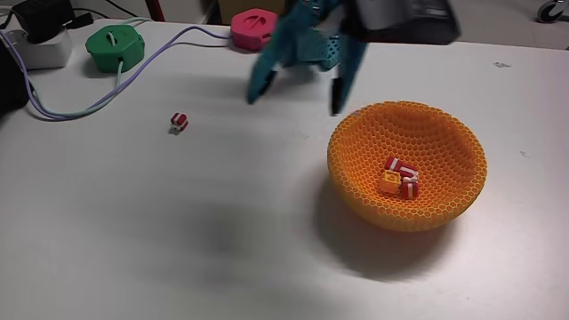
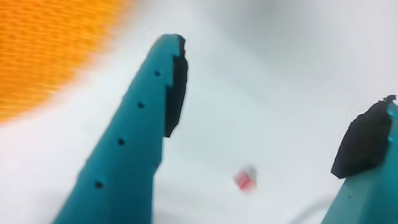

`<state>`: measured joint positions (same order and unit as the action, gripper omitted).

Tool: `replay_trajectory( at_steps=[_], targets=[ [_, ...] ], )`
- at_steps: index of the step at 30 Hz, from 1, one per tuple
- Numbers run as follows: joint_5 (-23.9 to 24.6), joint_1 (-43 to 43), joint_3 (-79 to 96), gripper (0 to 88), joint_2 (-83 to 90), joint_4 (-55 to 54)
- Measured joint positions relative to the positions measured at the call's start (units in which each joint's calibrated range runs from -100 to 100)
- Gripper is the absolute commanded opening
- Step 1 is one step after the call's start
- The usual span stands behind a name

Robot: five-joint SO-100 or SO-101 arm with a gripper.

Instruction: Place cube pieces into the yellow basket

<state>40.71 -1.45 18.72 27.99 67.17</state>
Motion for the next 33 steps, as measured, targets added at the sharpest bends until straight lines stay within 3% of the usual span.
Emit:
replay_trajectory(
  at_steps=[4,8,13,24,33],
  targets=[
    [-1.3,18.8,9.0,46.3,0.1,-5.8],
    [-1.5,28.3,22.1,44.5,0.1,-14.3],
    [-2.3,34.8,31.5,43.8,0.1,-20.7],
    [-8.6,45.5,35.1,42.0,-0.7,-29.2],
    [-7.8,47.1,36.2,40.4,-2.4,-29.4]
  ],
)
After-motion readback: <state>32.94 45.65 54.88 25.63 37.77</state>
